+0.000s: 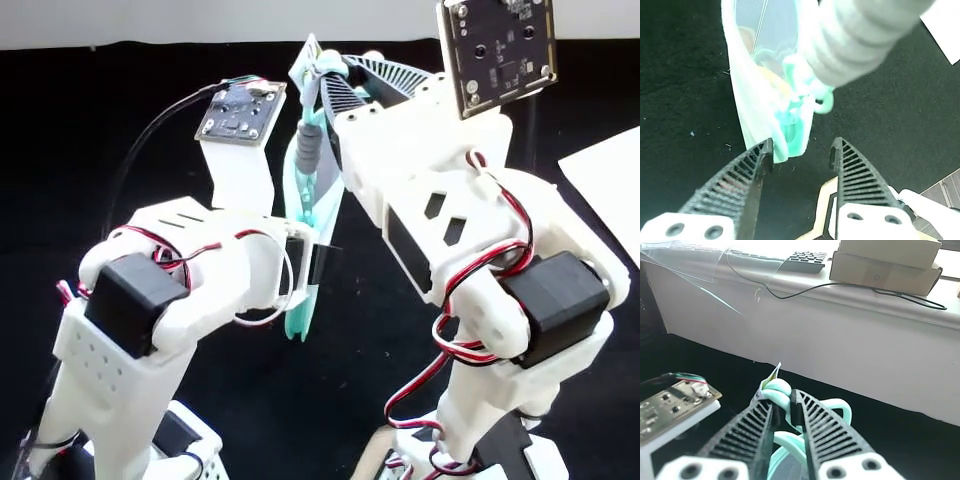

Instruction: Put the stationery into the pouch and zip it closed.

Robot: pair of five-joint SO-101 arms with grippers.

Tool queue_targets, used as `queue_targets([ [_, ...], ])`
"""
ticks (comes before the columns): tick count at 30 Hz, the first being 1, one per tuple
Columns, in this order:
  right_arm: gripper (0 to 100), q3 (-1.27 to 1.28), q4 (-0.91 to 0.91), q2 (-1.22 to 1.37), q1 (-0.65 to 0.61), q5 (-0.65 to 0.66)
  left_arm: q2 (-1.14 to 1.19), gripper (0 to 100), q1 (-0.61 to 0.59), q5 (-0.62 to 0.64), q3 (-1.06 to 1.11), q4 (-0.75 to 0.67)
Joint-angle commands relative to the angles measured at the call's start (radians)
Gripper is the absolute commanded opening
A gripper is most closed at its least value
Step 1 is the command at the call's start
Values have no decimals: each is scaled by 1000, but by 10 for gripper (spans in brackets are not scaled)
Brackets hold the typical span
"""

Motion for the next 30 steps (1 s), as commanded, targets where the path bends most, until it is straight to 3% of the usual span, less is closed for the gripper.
queue_targets([
  [1, 7, -38, 4, -33, -10, -11, 2, 199, -18, 3, -19, -23],
  [7, 7, -38, 4, -33, -10, -11, -4, 197, -127, -72, 84, -83],
  [23, 7, -38, 7, -33, -10, -11, 1, 191, -137, -81, 237, -233],
  [28, 7, -38, 22, -33, -10, -9, -4, 4, -137, -104, 234, -270],
  [30, 7, -38, 39, -33, -10, -9, -5, 14, -137, -149, 234, -259],
])
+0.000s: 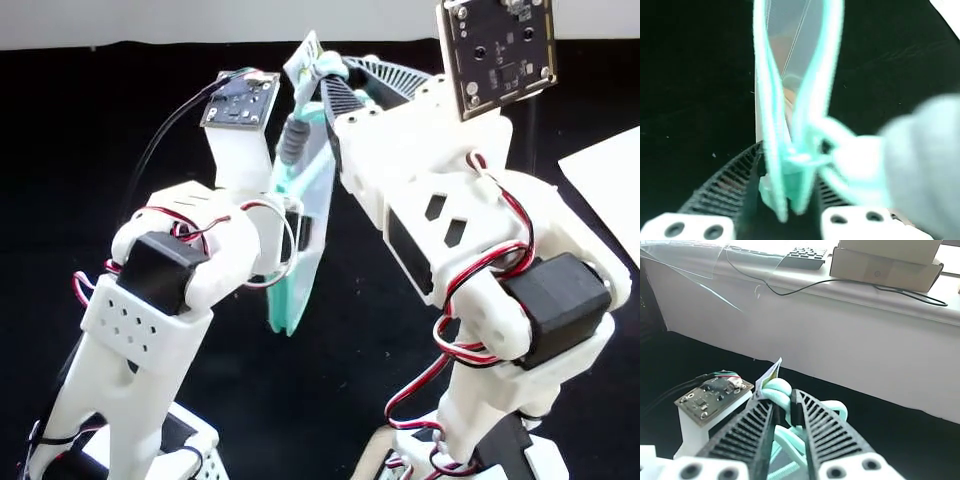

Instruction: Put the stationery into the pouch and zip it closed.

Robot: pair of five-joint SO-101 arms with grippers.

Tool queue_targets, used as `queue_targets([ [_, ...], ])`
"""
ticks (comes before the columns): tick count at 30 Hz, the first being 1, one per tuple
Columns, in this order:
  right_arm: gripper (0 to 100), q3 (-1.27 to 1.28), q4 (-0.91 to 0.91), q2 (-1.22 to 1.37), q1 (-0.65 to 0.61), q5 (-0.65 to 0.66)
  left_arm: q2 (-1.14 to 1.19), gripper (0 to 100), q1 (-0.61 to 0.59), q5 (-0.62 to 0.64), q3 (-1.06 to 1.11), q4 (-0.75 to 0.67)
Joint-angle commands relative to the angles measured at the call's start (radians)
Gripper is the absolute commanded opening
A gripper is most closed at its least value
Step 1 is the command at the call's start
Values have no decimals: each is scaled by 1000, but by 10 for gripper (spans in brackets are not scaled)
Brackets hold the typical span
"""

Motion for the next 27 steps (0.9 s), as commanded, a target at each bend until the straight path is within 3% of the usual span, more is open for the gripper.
queue_targets([
  [1, 7, -38, 24, -33, -8, -8, -5, 3, -7, -49, -8, -9],
  [8, 7, -38, 71, -33, 71, -3, -7, 6, 1, -54, -58, 92],
  [16, 7, -38, 81, -12, 401, -2, -16, 6, -1, -114, -220, 364],
  [21, 7, -38, 88, 62, 530, -2, -91, 6, -16, -110, -285, 414],
  [27, 7, -38, 156, 160, 556, -2, -136, 6, -125, -63, -292, 417],
])
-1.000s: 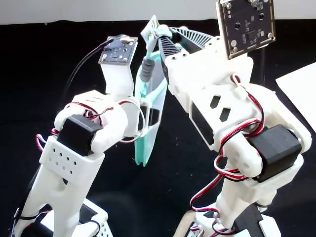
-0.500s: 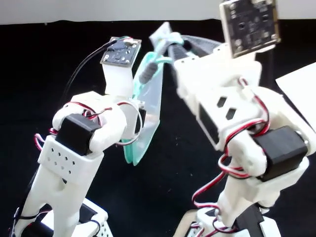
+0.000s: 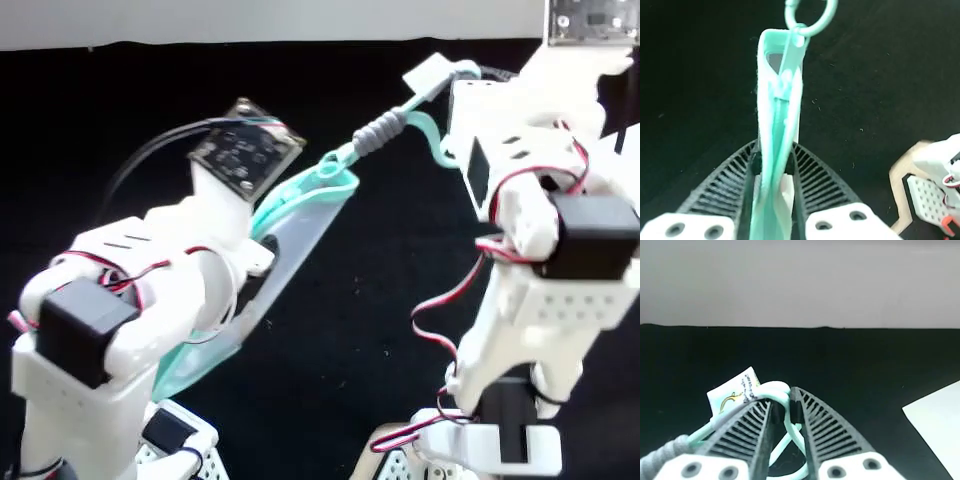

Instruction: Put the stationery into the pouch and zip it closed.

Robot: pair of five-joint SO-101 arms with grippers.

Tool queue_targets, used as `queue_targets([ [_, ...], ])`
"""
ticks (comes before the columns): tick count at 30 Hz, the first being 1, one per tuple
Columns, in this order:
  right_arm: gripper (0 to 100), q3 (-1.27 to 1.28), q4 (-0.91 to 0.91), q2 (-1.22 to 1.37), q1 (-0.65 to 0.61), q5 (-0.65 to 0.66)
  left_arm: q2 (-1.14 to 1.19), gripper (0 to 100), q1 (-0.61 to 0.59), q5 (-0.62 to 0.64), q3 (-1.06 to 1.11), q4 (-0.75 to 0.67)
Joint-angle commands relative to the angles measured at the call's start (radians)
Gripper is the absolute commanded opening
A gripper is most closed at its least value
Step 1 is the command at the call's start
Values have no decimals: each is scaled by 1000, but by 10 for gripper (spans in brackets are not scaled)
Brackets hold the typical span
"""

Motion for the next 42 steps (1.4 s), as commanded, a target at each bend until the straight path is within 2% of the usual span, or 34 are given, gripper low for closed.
queue_targets([
  [1, 7, -31, 7, 44, 56, -3, -48, 6, -70, 20, -31, 23],
  [8, 7, -31, 8, 102, 56, -5, -99, 6, -105, 89, -41, 18],
  [17, 7, -31, 44, 199, 91, -6, -97, 6, -222, 143, -285, 25],
  [34, 7, -31, 58, 323, 96, -9, -102, 5, -332, 198, -438, 26],
  [42, 7, -31, 48, 380, 202, -9, -102, 5, -367, 199, -521, 26],
])
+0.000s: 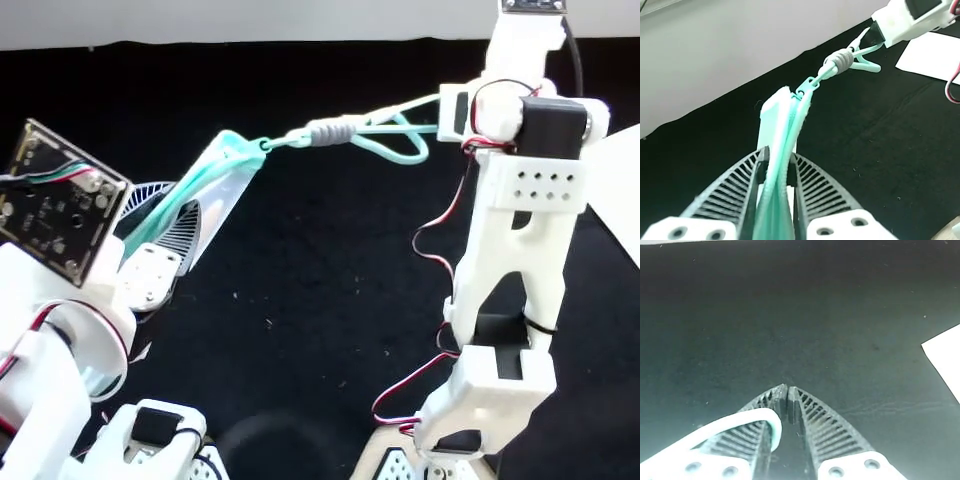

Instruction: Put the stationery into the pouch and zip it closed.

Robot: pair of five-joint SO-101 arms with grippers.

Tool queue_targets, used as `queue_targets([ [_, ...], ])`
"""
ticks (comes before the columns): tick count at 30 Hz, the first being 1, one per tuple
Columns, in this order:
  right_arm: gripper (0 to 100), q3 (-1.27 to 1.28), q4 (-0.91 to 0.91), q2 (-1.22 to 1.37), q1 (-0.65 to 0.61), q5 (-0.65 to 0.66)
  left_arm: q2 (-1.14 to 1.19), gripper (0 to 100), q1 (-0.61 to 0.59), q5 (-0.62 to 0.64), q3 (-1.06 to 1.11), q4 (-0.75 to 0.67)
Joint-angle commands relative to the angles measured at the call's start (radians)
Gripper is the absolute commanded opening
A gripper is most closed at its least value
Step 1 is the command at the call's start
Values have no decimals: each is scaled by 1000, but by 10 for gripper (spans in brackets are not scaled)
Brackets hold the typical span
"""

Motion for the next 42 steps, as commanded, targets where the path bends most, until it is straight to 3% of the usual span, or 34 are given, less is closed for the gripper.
queue_targets([
  [1, 7, -19, -7, 42, 120, -8, -28, 5, -45, 11, -99, 0],
  [10, 7, -19, 4, 214, 136, -3, -27, 5, -45, 28, -116, 5],
  [23, 7, 74, 41, 599, -24, 91, -25, 5, -47, 29, -116, 5],
  [32, 7, 335, 36, 590, -58, 198, -28, 5, -47, 29, -116, 5],
  [42, 7, 354, 1, 584, 8, 201, -28, 5, -47, 29, -116, 5],
])
